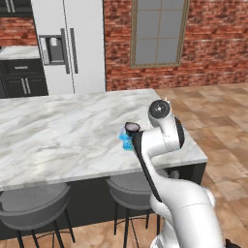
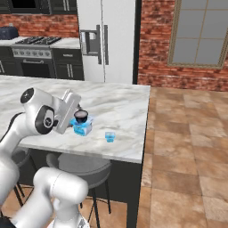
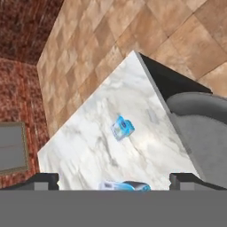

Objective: Stack the yogurt containers by placing the smaller containers on top of the larger containers.

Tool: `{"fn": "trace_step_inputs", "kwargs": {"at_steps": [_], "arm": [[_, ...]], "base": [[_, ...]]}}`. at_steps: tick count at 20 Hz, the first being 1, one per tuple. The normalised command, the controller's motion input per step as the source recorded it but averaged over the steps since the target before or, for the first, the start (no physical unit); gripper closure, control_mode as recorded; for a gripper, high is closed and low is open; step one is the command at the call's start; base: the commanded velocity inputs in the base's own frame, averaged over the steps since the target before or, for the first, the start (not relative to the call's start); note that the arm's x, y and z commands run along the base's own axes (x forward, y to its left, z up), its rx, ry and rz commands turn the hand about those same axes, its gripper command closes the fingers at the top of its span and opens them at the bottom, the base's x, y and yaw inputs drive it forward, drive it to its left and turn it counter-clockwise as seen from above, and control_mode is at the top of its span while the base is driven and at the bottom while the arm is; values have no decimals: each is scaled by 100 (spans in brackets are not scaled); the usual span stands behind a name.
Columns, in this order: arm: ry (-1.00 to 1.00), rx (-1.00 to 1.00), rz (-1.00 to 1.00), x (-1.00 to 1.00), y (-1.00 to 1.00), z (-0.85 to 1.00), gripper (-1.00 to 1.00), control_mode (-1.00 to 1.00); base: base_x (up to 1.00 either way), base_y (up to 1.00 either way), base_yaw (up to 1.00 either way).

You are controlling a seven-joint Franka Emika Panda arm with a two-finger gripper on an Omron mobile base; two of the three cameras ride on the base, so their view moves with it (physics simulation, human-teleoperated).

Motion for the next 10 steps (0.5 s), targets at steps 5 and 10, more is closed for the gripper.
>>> {"fn": "trace_step_inputs", "kwargs": {"at_steps": [5,10], "arm": [[0,0,10,-22,-39,1,-100,-100],[9,0,14,-14,-34,1,-100,-100]], "base": [[0,0,0],[0,0,0]]}}
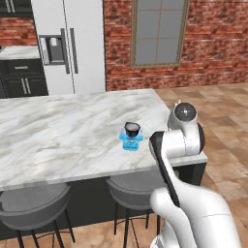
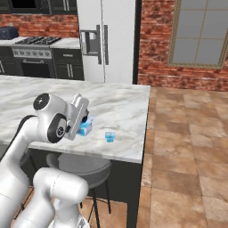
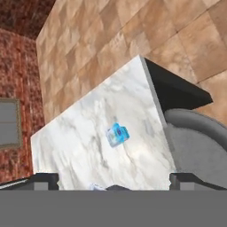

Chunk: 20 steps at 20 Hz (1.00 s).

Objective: Stack the yogurt containers by placing the smaller containers on top of the larger containers.

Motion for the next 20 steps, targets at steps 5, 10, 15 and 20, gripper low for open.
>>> {"fn": "trace_step_inputs", "kwargs": {"at_steps": [5,10,15,20], "arm": [[17,-3,18,-6,-19,3,-100,-100],[10,-4,23,-2,-11,8,-100,-100],[12,-9,21,0,-1,2,-100,-100],[14,-24,4,1,1,-5,-100,-100]], "base": [[0,0,0],[0,0,0],[0,0,0],[0,0,0]]}}
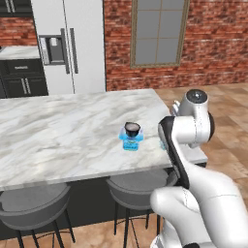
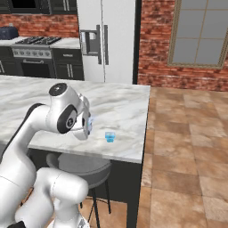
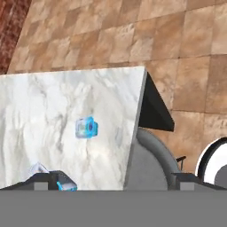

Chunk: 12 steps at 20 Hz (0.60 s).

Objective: Stack the yogurt containers by placing the smaller containers on top of the larger containers.

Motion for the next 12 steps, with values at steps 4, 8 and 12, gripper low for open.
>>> {"fn": "trace_step_inputs", "kwargs": {"at_steps": [4,8,12], "arm": [[10,-25,4,2,-1,-8,-100,-100],[14,-16,28,9,-16,0,-100,-100],[15,-2,35,11,-14,-1,-100,-100]], "base": [[0,0,0],[0,0,0],[0,0,0]]}}
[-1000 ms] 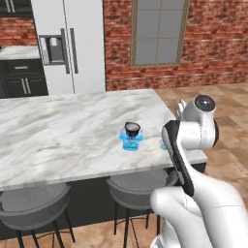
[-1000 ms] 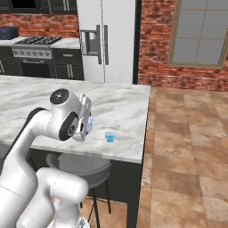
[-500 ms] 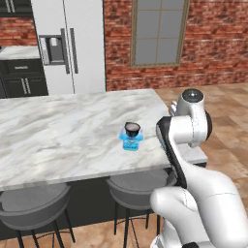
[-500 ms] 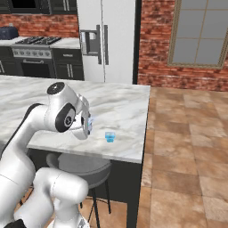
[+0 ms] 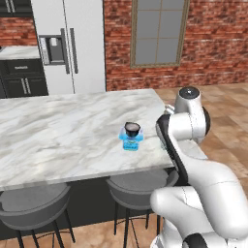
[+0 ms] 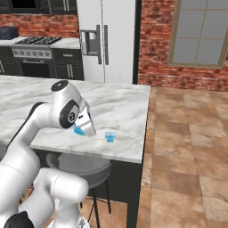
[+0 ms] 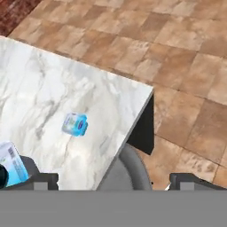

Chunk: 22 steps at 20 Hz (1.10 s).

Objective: Stack the yogurt containers by placing the smaller containers on top of the larger containers.

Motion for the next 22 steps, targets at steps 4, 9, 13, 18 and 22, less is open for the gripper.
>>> {"fn": "trace_step_inputs", "kwargs": {"at_steps": [4,9,13,18,22], "arm": [[19,2,42,5,-14,0,-100,-100],[17,0,33,0,-2,0,-100,-100],[0,0,33,2,-6,-4,-100,-100],[0,0,29,6,-11,-10,-100,-100],[0,2,26,3,-17,-14,-100,-100]], "base": [[0,0,0],[0,0,0],[0,0,0],[0,0,0],[0,0,0]]}}
